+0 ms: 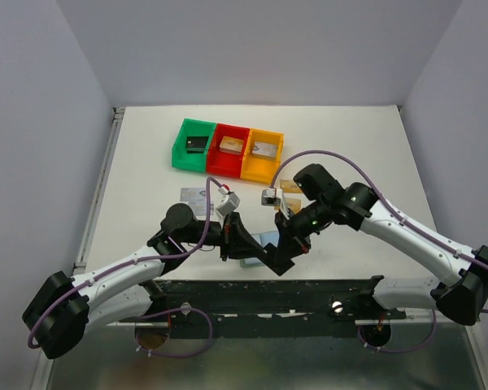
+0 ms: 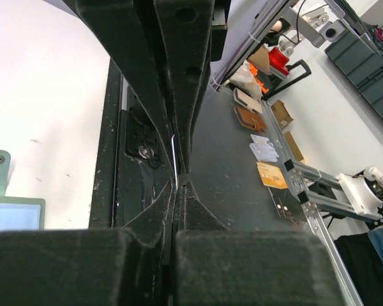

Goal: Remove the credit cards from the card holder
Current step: Place the credit card at the center of the board.

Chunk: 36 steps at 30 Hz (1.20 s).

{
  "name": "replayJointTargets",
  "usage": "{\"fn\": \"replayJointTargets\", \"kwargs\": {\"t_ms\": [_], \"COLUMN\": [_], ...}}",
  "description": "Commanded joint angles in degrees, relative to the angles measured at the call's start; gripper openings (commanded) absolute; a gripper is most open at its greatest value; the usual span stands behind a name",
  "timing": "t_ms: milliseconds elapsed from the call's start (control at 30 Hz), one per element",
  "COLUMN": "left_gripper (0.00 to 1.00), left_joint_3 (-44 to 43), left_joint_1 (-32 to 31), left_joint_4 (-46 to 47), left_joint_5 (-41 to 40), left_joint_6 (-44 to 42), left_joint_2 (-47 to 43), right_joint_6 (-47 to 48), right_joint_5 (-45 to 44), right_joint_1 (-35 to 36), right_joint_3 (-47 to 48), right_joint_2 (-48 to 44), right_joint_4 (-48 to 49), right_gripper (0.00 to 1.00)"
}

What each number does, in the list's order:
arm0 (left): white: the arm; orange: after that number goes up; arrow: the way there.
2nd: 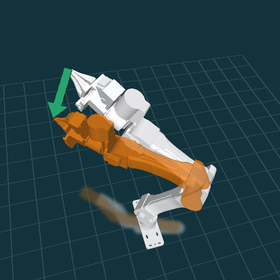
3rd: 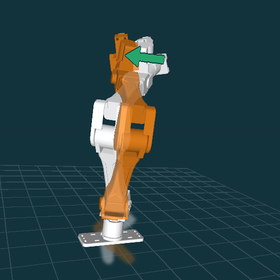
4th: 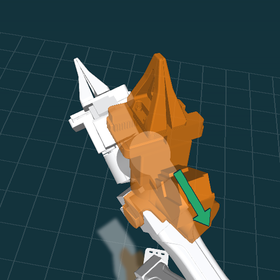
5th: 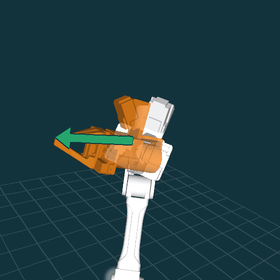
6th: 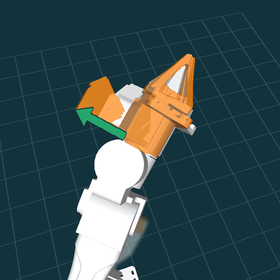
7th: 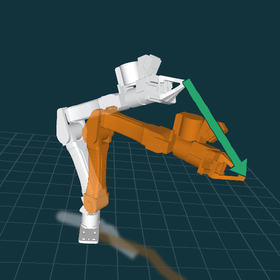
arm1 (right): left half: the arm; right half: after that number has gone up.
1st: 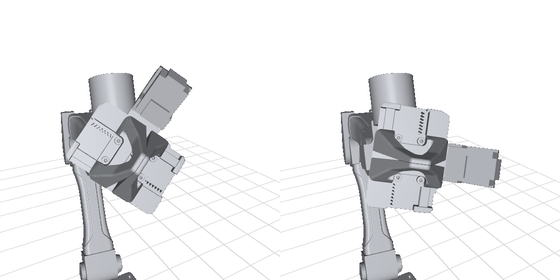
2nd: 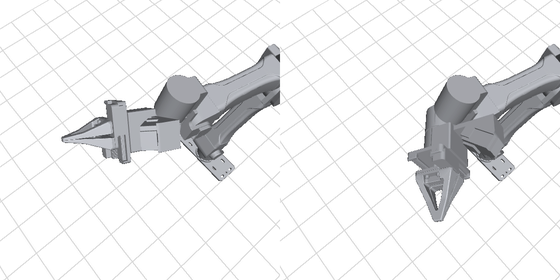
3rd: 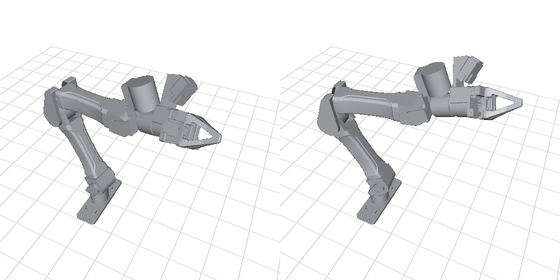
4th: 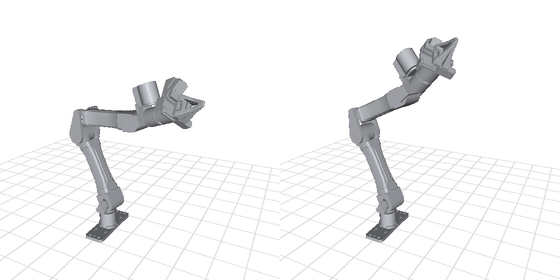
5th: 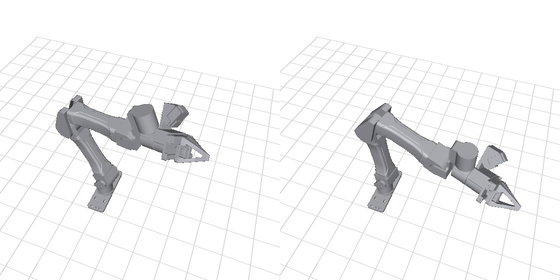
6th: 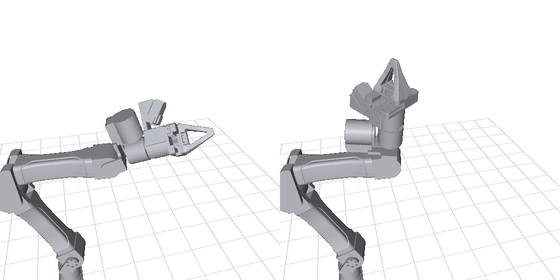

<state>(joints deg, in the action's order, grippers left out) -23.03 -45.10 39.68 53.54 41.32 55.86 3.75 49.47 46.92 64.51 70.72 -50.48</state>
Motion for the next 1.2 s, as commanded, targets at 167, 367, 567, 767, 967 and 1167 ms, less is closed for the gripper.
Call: {"fn": "replayJointTargets", "kwargs": {"t_ms": [167,367,567,767,967,1167], "left_gripper": [0.00,0.00,0.00,0.00,0.00,0.00], "left_joint_3": [1.40,3.43,-1.05,-2.20,-5.53,-6.68], "left_joint_1": [4.13,10.90,15.39,19.17,20.49,20.76], "left_joint_4": [-11.09,-21.04,-20.71,-9.29,-3.57,3.11], "left_joint_5": [-19.37,-39.82,-39.31,-35.53,-32.45,-29.55], "left_joint_6": [-2.48,2.36,6.48,12.72,14.84,17.47], "left_joint_2": [-4.78,-6.39,6.44,19.98,30.44,37.12], "right_joint_6": [-16.20,-18.42,-23.51,-27.48,-27.92,-27.57], "right_joint_5": [-25.35,-40.84,-40.95,-37.26,-35.94,-36.29], "right_joint_1": [-4.54,-5.69,-5.61,-5.61,-5.61,-5.61], "right_joint_3": [2.90,-3.41,-10.01,-13.27,-15.46,-17.05], "right_joint_2": [-8.29,-18.33,-20.36,-20.53,-20.53,-20.80], "right_joint_4": [5.99,13.04,16.55,20.15,21.12,21.65], "right_gripper": [0.57,0.62,0.62,0.62,0.62,0.62]}}
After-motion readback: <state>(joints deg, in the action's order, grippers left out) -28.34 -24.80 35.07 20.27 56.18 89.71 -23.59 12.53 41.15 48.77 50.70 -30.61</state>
